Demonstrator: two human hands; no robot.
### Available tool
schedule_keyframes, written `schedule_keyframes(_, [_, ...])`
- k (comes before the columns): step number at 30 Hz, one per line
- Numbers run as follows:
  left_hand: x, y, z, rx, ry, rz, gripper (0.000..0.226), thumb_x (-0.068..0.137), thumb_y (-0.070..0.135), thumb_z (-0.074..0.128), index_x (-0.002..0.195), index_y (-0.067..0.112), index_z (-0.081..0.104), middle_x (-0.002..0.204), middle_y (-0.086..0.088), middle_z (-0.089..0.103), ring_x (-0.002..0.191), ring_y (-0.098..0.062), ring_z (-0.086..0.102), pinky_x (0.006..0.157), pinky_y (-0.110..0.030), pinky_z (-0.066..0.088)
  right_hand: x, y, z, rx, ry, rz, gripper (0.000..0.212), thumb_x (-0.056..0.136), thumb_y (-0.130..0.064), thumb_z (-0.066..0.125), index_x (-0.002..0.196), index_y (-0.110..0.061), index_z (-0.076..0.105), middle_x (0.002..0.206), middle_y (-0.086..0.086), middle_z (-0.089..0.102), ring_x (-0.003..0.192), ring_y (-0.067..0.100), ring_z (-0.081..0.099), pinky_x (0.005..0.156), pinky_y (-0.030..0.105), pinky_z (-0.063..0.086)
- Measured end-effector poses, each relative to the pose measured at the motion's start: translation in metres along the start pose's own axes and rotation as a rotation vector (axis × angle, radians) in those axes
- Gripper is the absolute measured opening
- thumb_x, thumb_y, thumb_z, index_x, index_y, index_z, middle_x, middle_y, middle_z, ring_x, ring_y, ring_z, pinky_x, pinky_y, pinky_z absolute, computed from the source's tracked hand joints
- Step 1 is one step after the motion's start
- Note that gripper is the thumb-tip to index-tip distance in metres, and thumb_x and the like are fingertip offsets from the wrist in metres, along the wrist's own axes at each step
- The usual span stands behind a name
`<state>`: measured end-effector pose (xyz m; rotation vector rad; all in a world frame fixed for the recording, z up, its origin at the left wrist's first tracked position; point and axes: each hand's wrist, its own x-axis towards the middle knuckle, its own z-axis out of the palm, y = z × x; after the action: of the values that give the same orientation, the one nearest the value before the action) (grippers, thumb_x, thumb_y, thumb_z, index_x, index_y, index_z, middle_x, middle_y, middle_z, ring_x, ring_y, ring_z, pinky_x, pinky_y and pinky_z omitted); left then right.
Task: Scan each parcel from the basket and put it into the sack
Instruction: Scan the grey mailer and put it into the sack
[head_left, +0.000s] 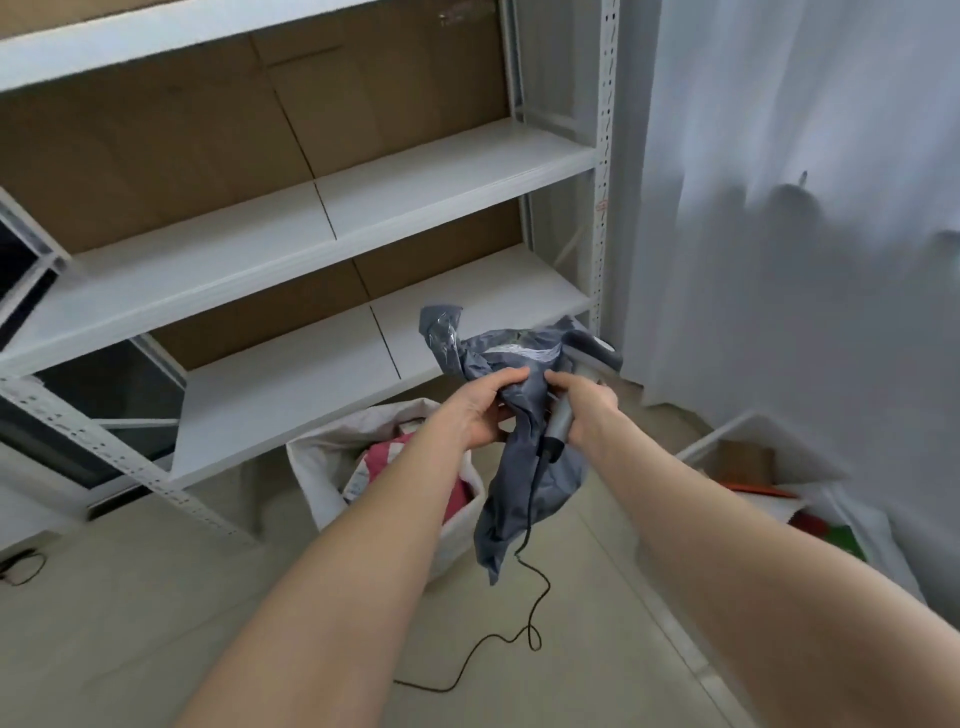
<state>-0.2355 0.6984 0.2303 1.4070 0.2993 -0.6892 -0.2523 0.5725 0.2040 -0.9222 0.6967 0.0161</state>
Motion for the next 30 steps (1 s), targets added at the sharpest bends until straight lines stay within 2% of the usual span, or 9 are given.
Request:
schedule_keyframes(6, [0.009,0.001,-0.128,-0.057,0.079,-0.038,0.008,0.087,0.025,0.062,0.084,0.018,0.059,0.079,-0.002,0.061,0.072,-0.017,0.056,0.069,-0.030,0.047,-0.002,0.069,0.101,-0.071,0.014,0.015,0.022,0.079,0.011,0.067,0.094,0.000,0.055,0.077,0.018,0.063,0.076,0.034,0.065,0.085,0.054,0.055])
schedule_keyframes(9, [0.018,0.004,-0.183,-0.177,0.128,-0.028,0.014,0.094,0.020,0.052,0.081,0.015,0.056,0.061,-0.002,0.061,0.050,-0.014,0.056,0.047,-0.017,0.042,0.005,0.104,0.143,-0.067,-0.023,-0.007,0.024,0.079,0.012,0.065,0.085,-0.008,0.054,0.081,0.017,0.063,0.077,0.033,0.065,0.088,0.052,0.054])
schedule_keyframes(12, [0.039,-0.001,-0.232,-0.279,0.247,-0.005,0.013,0.096,0.015,0.046,0.088,0.013,0.057,0.053,-0.002,0.062,0.040,-0.014,0.057,0.038,-0.015,0.040,0.023,0.130,0.170,-0.044,-0.052,-0.010,0.026,0.080,0.010,0.068,0.091,-0.010,0.056,0.093,0.017,0.065,0.092,0.033,0.066,0.092,0.047,0.054])
schedule_keyframes(17, [0.087,-0.020,-0.288,-0.432,0.325,-0.029,0.027,0.099,0.016,0.039,0.077,0.011,0.054,0.043,0.000,0.057,0.032,-0.012,0.054,0.033,-0.013,0.038,0.072,0.173,0.181,-0.091,-0.004,0.014,0.025,0.082,0.002,0.071,0.097,-0.013,0.058,0.095,0.006,0.062,0.079,0.018,0.058,0.081,0.032,0.050])
schedule_keyframes(21, [0.133,-0.045,-0.319,-0.546,0.382,-0.119,0.031,0.101,0.019,0.038,0.077,0.008,0.055,0.047,-0.005,0.061,0.044,-0.018,0.059,0.056,-0.018,0.048,0.120,0.206,0.191,-0.160,0.003,0.096,0.041,0.078,-0.008,0.077,0.115,-0.012,0.057,0.116,0.009,0.065,0.096,0.025,0.061,0.096,0.043,0.048])
schedule_keyframes(24, [0.178,-0.080,-0.345,-0.579,0.460,-0.237,0.021,0.097,0.017,0.042,0.086,0.009,0.058,0.068,-0.005,0.064,0.054,-0.021,0.061,0.051,-0.023,0.048,0.157,0.229,0.205,-0.201,0.008,0.152,0.042,0.076,-0.011,0.079,0.111,-0.016,0.057,0.118,0.012,0.064,0.112,0.033,0.060,0.102,0.052,0.046])
schedule_keyframes(27, [0.207,-0.113,-0.369,-0.657,0.510,-0.362,0.023,0.098,0.020,0.041,0.080,0.012,0.054,0.081,0.016,0.060,0.050,-0.018,0.054,0.047,-0.021,0.047,0.186,0.258,0.220,-0.264,-0.001,0.180,0.032,0.079,-0.008,0.076,0.102,-0.016,0.056,0.109,0.009,0.062,0.113,0.032,0.057,0.103,0.051,0.045])
schedule_keyframes(28, [0.216,-0.122,-0.376,-0.675,0.514,-0.378,0.025,0.100,0.023,0.040,0.083,0.012,0.054,0.095,0.020,0.056,0.054,-0.018,0.055,0.057,-0.020,0.051,0.196,0.270,0.225,-0.277,0.001,0.194,0.027,0.080,-0.007,0.075,0.096,-0.017,0.055,0.104,0.008,0.060,0.111,0.031,0.056,0.103,0.052,0.044])
schedule_keyframes(30, [0.231,-0.143,-0.391,-0.675,0.525,-0.428,0.034,0.103,0.027,0.035,0.096,0.003,0.058,0.099,-0.015,0.061,0.078,-0.027,0.056,0.100,-0.021,0.041,0.212,0.296,0.231,-0.303,0.005,0.240,0.026,0.080,-0.008,0.075,0.094,-0.019,0.055,0.097,0.004,0.058,0.106,0.030,0.054,0.102,0.054,0.044])
